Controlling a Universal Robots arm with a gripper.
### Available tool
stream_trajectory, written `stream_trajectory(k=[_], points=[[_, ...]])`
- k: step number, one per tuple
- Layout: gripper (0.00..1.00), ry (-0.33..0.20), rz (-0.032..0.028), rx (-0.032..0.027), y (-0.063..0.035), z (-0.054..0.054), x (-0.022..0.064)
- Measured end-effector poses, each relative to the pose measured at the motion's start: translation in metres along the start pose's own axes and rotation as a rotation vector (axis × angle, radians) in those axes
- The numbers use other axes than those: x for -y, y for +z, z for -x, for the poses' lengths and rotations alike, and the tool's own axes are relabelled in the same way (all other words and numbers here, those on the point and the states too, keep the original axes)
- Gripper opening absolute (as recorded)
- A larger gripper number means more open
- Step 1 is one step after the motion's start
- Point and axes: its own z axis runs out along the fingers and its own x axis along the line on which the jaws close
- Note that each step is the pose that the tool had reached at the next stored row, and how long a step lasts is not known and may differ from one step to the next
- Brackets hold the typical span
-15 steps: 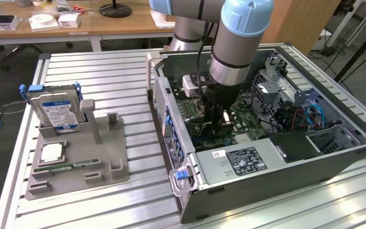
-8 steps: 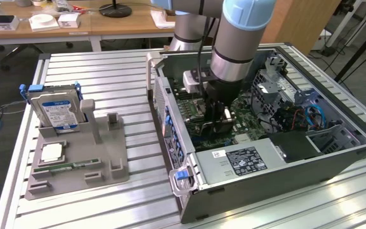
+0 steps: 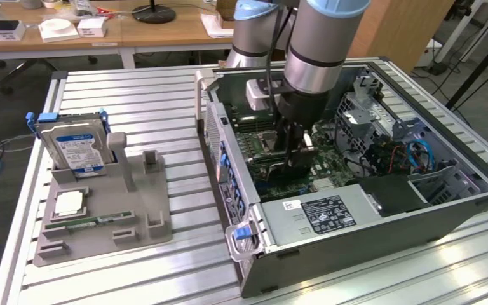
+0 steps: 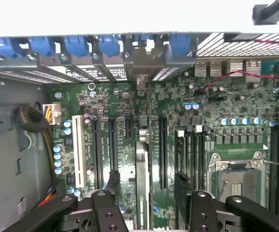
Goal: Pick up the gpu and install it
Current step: 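Insert the gpu into the slot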
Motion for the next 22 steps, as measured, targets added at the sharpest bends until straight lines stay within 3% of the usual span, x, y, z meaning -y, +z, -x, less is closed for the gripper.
stream_trajectory(k=[6,8,10,13,14,16,22], points=[[0.56,0.0,-0.0001,0.0002,-0.0048,0.0001,0.0001],[0.43,0.0,-0.0001,0.0002,-0.0049,0.0001,0.0001],[0.43,0.0,0.0,0.0001,-0.0049,0.0001,0.0001],[0.25,0.0,0.0,0.0001,-0.0049,0.0001,0.0001],[0.25,0.0,0.0,0.0001,-0.0049,0.0001,0.0001],[0.14,0.0,-0.0001,0.0001,-0.0049,0.0001,0.0001],[0.11,0.0,-0.0001,0.0001,-0.0049,0.0001,0.0001]])
